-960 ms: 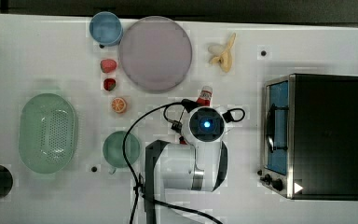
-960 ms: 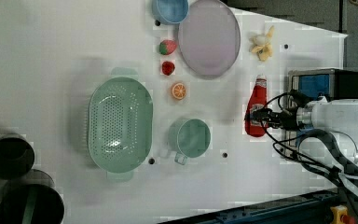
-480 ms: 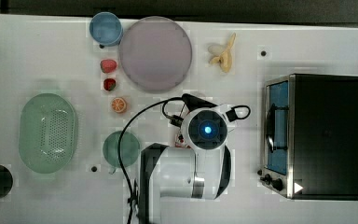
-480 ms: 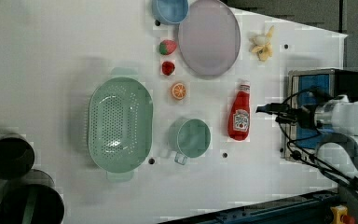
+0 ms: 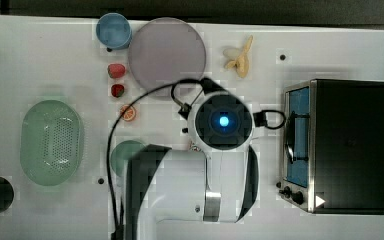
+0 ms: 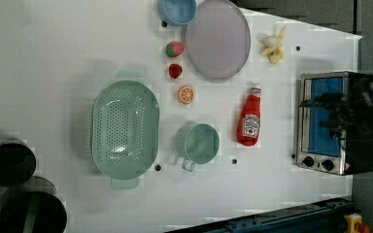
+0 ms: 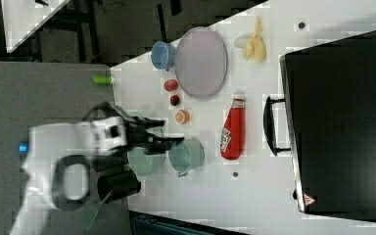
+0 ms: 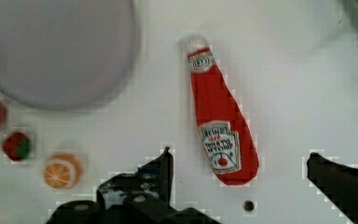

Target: Pick ketchup from plate and place it on table.

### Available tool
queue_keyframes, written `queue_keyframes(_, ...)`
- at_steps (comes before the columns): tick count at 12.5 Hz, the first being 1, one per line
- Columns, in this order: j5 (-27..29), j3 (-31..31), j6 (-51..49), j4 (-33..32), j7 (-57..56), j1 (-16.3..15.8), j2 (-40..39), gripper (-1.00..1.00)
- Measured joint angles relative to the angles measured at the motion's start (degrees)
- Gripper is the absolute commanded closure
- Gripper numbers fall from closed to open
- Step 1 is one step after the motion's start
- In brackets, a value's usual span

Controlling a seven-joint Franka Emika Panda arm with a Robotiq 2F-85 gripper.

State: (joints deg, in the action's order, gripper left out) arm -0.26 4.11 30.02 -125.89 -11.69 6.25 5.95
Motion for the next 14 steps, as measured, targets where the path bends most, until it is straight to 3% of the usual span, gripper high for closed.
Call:
queue_keyframes(4, -0.2, 0.2, -9.7, 12.5, 2.5, -0.1, 0.9, -1.0)
queue_keyframes(8, 0.2, -0.6, -21.0, 20.3, 3.3, -0.3, 1.3, -1.0)
queue_keyframes(11, 0.3, -0.4, -27.8, 23.6, 3.4, 0.0, 2.0, -1.0)
queue_keyframes(14, 0.4, -0.3, -28.5, 23.6, 3.5, -0.1, 2.2, -1.0)
